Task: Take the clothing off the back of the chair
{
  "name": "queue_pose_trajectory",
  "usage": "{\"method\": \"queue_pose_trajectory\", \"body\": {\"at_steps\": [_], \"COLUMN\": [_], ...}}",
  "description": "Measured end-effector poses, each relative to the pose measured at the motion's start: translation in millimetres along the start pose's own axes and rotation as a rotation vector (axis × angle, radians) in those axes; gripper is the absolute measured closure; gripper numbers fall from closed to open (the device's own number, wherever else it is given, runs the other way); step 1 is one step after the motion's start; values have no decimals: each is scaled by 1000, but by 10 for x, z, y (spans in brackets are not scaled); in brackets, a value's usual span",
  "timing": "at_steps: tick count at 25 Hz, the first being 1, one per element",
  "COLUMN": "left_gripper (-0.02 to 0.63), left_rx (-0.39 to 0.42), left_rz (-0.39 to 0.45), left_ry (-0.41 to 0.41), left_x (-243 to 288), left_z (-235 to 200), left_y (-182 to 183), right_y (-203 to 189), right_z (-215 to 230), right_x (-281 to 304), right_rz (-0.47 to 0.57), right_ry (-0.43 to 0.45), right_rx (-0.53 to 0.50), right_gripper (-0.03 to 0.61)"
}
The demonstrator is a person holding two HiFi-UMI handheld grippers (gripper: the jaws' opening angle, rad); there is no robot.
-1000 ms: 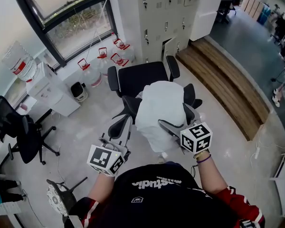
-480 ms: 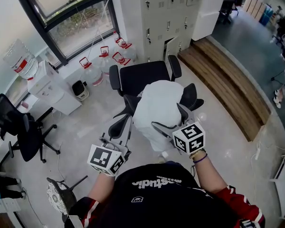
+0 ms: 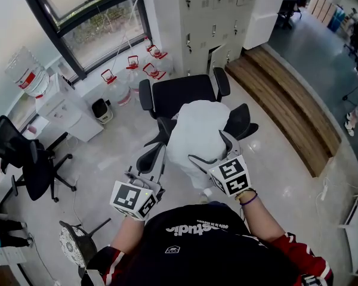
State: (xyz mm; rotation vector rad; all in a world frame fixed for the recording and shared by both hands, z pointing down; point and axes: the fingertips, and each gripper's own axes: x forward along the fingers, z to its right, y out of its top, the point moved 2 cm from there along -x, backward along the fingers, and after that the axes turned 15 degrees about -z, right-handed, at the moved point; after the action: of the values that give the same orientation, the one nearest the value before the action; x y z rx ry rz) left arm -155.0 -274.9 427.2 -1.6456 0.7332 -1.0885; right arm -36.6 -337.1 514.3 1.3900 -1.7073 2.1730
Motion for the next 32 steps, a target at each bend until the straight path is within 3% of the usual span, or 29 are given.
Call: {"method": "queue_pose_trajectory", "body": {"at_steps": [7, 26, 32], "left_gripper": [588, 588, 588], "left_rx": [5, 3, 4], "left_rz": [1, 2, -2], "left_ry": [-4, -2, 0], "left_x": [-24, -98, -120], "left_z": [-2, 87, 80], "left_y": [-6, -115, -90], "right_y": [-10, -3, 30], "right_z": [-19, -114, -111], "right_x": [8, -49, -71], "right_rz": [3, 75, 102], "right_ry": [-15, 123, 141], "right_rx": [6, 102, 126], "right_gripper": [113, 401, 437]}}
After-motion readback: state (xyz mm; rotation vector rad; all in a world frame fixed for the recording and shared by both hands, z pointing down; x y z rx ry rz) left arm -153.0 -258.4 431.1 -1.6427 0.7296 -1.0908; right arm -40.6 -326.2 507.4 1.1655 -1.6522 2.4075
